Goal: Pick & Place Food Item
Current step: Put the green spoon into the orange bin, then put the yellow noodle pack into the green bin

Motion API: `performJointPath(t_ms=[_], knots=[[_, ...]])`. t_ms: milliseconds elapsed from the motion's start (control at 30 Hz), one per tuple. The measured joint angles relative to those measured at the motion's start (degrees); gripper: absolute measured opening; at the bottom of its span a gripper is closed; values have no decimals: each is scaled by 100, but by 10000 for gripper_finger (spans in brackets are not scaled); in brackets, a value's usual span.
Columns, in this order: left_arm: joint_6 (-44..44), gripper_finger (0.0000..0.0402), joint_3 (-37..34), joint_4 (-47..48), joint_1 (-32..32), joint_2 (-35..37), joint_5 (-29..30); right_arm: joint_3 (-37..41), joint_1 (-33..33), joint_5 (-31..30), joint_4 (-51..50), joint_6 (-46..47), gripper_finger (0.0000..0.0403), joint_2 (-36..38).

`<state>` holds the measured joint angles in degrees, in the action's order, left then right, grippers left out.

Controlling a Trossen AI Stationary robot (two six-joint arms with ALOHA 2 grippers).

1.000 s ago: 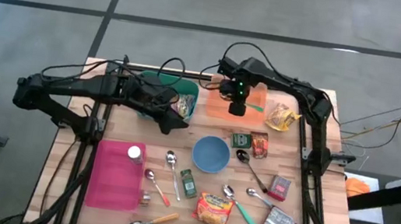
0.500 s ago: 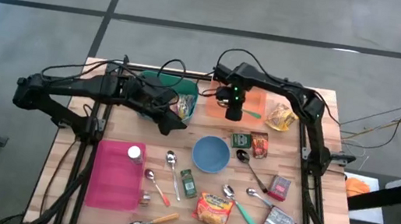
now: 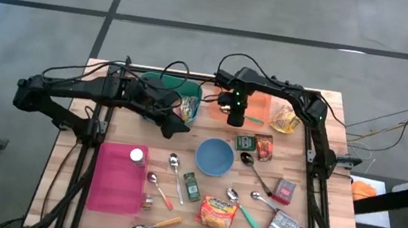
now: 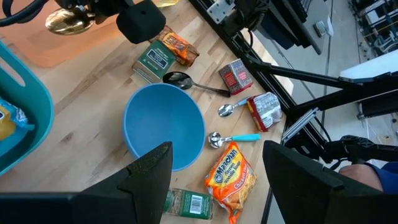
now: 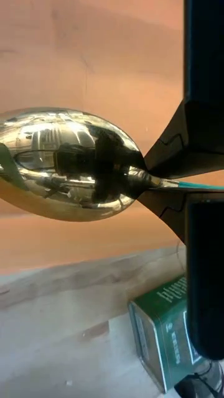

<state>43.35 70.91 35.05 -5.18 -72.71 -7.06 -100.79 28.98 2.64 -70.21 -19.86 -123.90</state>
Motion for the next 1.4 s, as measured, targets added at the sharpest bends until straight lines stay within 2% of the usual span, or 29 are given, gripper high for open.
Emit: performJointPath(t_ms=[533, 1000, 1400], knots=[[17, 250, 0, 0, 43, 0, 1, 426, 1, -3, 58, 46, 12, 0], [0, 250, 0, 2, 43, -2, 1, 450, 1, -5, 56, 61, 16, 0], [0, 250, 0, 4, 43, -3, 1, 450, 1, -5, 52, 92, 141, 2]])
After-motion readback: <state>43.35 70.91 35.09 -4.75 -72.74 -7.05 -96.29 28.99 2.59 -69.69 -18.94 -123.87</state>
